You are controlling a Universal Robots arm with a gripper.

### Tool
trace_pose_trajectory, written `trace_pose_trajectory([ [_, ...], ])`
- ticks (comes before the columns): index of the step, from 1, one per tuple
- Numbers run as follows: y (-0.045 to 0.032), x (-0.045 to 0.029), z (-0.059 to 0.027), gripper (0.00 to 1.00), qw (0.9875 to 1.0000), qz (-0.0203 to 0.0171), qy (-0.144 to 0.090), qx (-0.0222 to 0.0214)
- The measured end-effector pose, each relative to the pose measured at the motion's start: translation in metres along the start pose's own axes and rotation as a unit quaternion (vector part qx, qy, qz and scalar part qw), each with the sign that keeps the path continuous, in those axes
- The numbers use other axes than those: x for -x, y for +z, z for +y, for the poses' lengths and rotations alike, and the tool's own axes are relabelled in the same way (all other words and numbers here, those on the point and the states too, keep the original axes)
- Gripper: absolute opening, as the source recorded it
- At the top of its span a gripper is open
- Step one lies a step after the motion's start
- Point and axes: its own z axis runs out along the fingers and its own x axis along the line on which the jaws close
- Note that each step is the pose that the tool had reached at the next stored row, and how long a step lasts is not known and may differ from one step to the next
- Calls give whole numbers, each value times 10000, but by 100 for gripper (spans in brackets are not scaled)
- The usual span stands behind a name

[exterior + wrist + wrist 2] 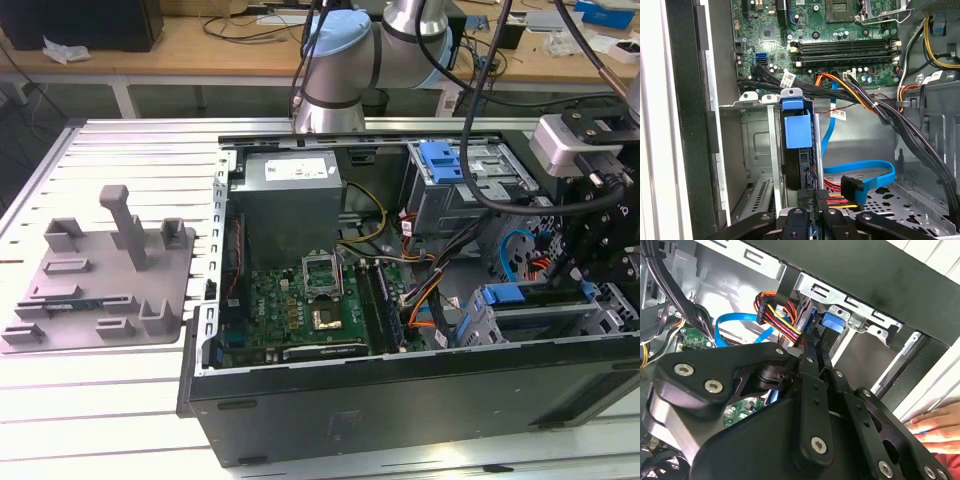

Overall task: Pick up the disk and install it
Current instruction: 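Insert the first disk wire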

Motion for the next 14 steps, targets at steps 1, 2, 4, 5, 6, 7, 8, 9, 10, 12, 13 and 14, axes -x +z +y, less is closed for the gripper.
trace_pose_trajectory([
  [1, 0, 0, 0, 16, 10000, -1, 0, 0],
  [2, -1, 0, 0, 16, 10000, -2, 0, 0],
  [4, -23, 0, 1, 16, 10000, -1, 0, -1],
  [5, -39, 1, 4, 16, 10000, -2, 0, -2],
  [6, -54, 0, 8, 16, 10000, -2, 0, 0],
  [7, -73, 1, 16, 16, 10000, -2, 0, 0],
  [8, -76, 1, 18, 16, 10000, -3, -1, 0],
  [9, -77, 1, 19, 16, 10000, -3, 0, 0],
  [10, -78, 0, 20, 16, 10000, -2, 0, 0],
  [12, -78, 0, 20, 16, 10000, -1, 0, 4],
  [13, -78, 0, 21, 16, 10000, 2, 1, 8],
  [14, -79, 1, 20, 16, 10000, 9, 1, 12],
])
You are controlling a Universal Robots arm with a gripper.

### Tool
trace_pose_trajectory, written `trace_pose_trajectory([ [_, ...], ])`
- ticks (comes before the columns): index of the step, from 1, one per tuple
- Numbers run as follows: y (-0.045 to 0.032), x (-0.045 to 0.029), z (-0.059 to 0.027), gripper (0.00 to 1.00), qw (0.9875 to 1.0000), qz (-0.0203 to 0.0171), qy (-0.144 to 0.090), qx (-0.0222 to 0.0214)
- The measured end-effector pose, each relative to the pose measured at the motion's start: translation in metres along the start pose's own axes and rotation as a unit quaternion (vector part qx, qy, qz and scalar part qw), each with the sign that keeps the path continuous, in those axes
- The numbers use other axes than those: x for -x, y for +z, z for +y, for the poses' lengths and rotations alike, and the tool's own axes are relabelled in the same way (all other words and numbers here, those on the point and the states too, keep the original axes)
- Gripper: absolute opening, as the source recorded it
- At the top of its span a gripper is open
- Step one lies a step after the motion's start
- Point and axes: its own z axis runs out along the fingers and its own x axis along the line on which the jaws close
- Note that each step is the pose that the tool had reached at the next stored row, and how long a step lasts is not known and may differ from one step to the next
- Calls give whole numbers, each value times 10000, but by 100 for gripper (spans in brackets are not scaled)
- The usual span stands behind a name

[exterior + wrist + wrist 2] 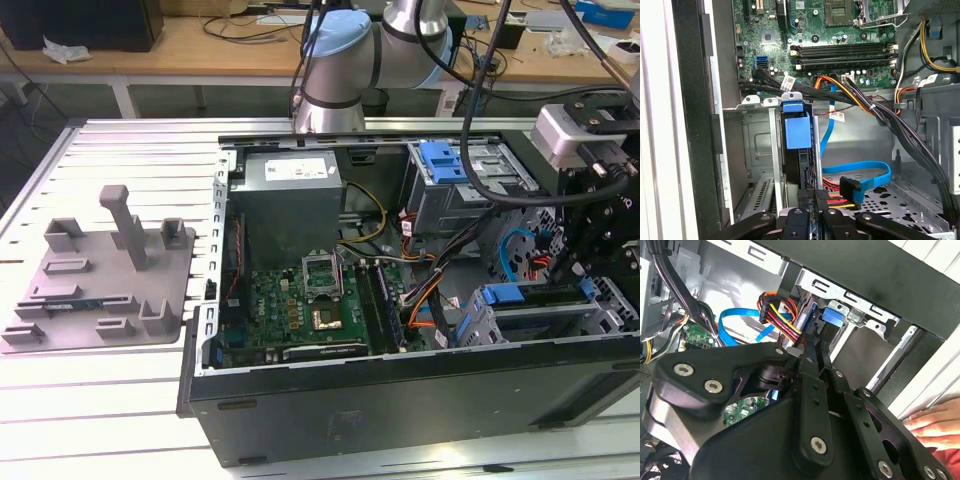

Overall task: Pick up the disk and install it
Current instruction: 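Insert the first disk wire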

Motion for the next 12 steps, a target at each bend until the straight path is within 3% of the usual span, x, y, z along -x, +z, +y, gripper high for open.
trace_pose_trajectory([
  [4, 3, 78, 2, 16, 10000, 51, -3, 1],
  [6, 4, 144, -1, 16, 9999, 165, -7, 20],
  [12, 5, 178, -11, 16, 9992, 398, -11, 92],
])
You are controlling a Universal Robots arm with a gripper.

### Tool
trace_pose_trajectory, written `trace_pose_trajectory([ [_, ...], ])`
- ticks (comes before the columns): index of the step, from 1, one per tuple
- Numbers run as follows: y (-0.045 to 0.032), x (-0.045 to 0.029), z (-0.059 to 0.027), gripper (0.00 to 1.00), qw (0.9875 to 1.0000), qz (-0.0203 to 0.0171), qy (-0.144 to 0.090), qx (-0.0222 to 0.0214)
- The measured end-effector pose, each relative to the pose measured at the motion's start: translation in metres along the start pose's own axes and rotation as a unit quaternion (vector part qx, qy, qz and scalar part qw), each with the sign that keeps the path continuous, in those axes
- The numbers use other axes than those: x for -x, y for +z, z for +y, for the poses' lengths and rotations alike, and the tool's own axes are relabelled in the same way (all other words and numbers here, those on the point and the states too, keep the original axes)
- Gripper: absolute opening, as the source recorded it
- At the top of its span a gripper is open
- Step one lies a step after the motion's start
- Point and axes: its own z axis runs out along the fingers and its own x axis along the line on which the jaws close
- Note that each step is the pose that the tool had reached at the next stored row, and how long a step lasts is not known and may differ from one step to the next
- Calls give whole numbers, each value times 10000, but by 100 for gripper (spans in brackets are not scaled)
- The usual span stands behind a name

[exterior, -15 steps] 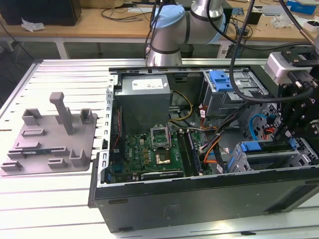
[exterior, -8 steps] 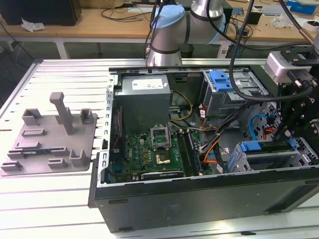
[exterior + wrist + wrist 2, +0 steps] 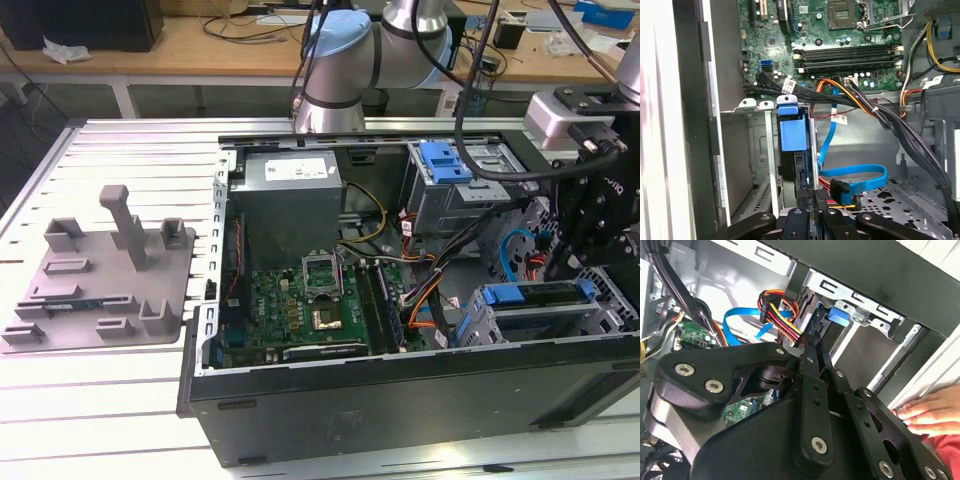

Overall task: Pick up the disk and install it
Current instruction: 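Insert the first disk wire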

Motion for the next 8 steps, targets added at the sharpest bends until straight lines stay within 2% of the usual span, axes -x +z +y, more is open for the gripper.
trace_pose_trajectory([
  [1, 0, 5, -6, 16, 10000, 65, -1, 24],
  [2, -1, 8, -8, 16, 10000, 87, -1, 28],
  [4, 0, 11, -9, 16, 9999, 111, -1, 28],
  [8, -1, 11, -9, 16, 9999, 117, -2, 28],
])
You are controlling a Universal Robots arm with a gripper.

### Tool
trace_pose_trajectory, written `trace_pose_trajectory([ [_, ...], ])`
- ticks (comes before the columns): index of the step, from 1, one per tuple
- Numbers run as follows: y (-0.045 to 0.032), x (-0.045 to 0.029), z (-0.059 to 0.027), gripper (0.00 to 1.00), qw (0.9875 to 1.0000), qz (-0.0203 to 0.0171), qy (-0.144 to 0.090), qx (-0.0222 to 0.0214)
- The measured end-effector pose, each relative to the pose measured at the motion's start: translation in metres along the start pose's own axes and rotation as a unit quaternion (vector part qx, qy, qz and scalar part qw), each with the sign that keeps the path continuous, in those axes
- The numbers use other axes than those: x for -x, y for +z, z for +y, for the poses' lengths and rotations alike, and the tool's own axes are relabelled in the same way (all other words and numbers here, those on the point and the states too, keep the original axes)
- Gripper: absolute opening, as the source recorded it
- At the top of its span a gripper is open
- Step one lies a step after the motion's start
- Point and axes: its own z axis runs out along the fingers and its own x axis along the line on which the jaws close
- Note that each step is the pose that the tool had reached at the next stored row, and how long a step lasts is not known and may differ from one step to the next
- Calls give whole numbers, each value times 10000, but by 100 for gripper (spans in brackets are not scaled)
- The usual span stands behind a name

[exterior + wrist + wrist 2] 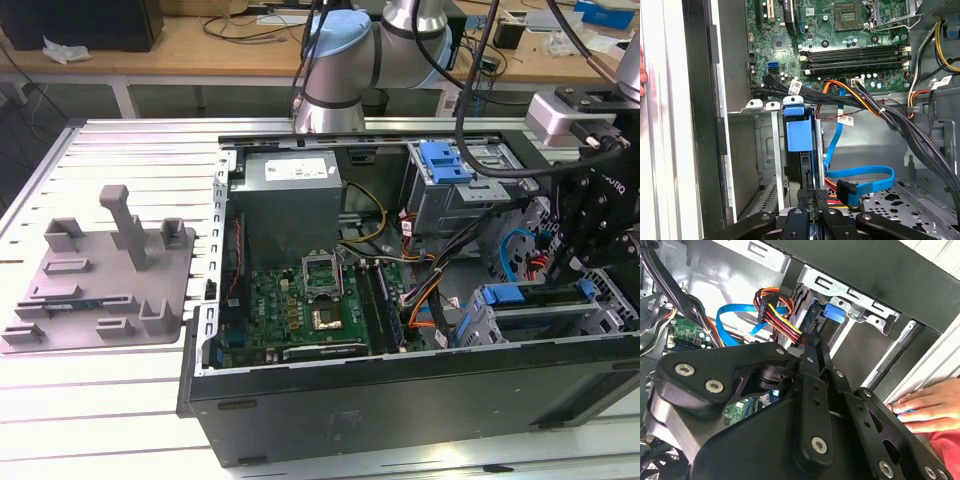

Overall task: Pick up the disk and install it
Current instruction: 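Insert the first disk wire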

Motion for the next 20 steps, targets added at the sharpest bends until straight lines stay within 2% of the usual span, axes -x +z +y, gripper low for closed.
trace_pose_trajectory([
  [5, -1, 30, -62, 16, 10000, 4, 11, 41],
  [9, -5, 68, -63, 16, 9999, 44, 38, 117],
  [10, -5, 73, -64, 16, 9998, 80, 46, 166],
  [12, -5, 74, -66, 16, 9997, 112, 51, 212],
  [16, -5, 81, -90, 16, 9996, 136, 49, 254],
  [18, -7, 102, -103, 16, 9995, 178, 48, 274],
  [20, -10, 138, -109, 16, 9993, 244, 46, 292],
])
